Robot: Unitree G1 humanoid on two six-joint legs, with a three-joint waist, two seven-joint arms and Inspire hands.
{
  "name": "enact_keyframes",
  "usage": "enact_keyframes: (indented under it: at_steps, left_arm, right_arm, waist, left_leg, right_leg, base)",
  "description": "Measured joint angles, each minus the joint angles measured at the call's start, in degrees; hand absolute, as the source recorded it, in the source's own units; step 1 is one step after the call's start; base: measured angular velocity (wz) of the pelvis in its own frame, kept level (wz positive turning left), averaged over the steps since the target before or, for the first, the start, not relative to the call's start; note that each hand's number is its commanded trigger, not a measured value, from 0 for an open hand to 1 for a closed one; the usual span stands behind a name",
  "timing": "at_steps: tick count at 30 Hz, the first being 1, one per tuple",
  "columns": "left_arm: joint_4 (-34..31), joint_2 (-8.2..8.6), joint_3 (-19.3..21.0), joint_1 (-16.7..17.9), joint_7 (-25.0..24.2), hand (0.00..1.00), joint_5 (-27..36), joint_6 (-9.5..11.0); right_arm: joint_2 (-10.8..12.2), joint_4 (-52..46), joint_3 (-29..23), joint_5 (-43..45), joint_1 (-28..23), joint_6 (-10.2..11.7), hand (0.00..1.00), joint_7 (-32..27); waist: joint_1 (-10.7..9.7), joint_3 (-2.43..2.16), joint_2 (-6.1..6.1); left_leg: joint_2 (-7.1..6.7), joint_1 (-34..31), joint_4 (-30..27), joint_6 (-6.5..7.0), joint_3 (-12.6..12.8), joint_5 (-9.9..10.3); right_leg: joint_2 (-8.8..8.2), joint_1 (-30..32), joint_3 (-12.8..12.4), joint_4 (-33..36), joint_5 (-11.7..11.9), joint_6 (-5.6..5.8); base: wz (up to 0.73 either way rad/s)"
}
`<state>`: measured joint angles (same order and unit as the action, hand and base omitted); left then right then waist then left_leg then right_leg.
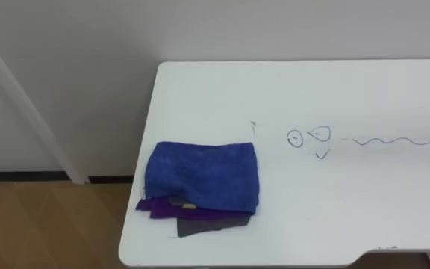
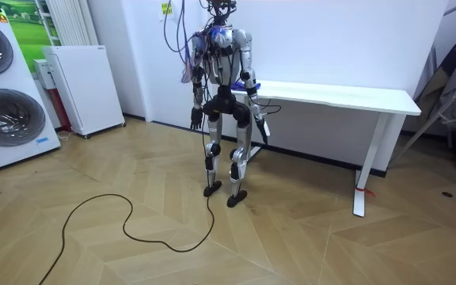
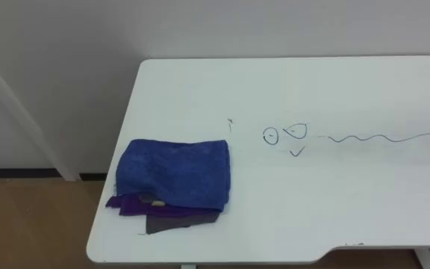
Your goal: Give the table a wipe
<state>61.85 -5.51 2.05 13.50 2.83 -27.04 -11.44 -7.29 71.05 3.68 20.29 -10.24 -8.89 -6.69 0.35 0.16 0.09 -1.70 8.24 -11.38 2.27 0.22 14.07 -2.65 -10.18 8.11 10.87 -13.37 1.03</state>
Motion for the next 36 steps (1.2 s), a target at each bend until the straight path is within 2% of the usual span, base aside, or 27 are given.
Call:
enact_keyframes:
  at_steps: [15, 21, 25, 29, 32, 36]
  left_arm:
    - [0.01, -0.01, -0.18, -0.08, 0.03, 0.0, 0.66, 0.19]
    - [0.0, -0.01, 0.12, 0.32, 0.35, 0.0, 0.59, 0.23]
    - [-0.35, -0.06, 3.54, 0.76, 0.34, 0.0, 0.57, 0.05]
    - [-1.24, -0.24, 9.94, 2.0, 0.43, 0.0, 0.4, 0.16]
    - [-2.06, -0.5, 13.64, 2.58, 0.47, 0.0, 0.33, 0.35]
    - [-2.97, -1.74, 13.72, 2.61, 0.64, 0.0, 0.4, 0.78]
  right_arm:
    - [0.0, 0.03, 0.05, -1.7, 0.12, 0.03, 0.0, 0.59]
    - [0.03, 0.31, -1.12, -12.95, -0.33, 0.02, 0.0, -1.39]
    - [-0.09, 3.31, -8.26, -25.44, -0.59, 0.08, 0.0, -2.77]
    - [-0.34, 4.42, -19.42, -37.77, -1.64, 0.08, 0.0, -5.52]
    - [-0.92, 3.85, -26.81, -45.69, -2.89, 0.11, 0.0, -7.7]
    - [-3.01, 1.69, -32.84, -49.55, -2.89, 0.12, 0.0, -12.35]
  waist:
    - [-0.07, 0.04, -0.58]
    - [-0.19, 0.07, -0.69]
    - [-0.78, 0.05, -1.09]
    - [-3.53, 0.23, -1.74]
    - [-4.91, 0.14, -2.07]
    - [-5.39, 0.19, -2.54]
  left_leg:
    - [0.02, 0.22, 0.06, 0.0, 0.3, 0.0]
    - [-0.02, 0.25, 0.18, 0.0, 0.3, 0.0]
    - [0.04, 0.57, 0.38, 0.01, 0.38, -0.01]
    - [0.01, 1.17, 0.61, 0.0, 0.41, 0.0]
    - [0.04, 1.35, 0.72, 0.0, 0.66, 0.0]
    - [0.03, 1.34, 1.08, 0.02, 1.45, 0.0]
  right_leg:
    - [-0.02, 0.1, -0.08, -0.17, 0.0, 0.0]
    - [-0.03, 0.09, -0.15, -0.27, -0.01, 0.01]
    - [-0.06, -0.15, -0.32, -0.34, -0.03, 0.03]
    - [0.02, -0.78, -0.18, -0.59, -0.06, 0.06]
    - [0.02, -0.95, -0.35, -0.67, -0.06, 0.06]
    - [0.03, -0.58, -1.12, -0.13, -0.05, 0.06]
  base:
    - [0.0]
    - [0.0]
    - [0.0]
    - [-0.01]
    - [-0.05]
    - [-0.12]
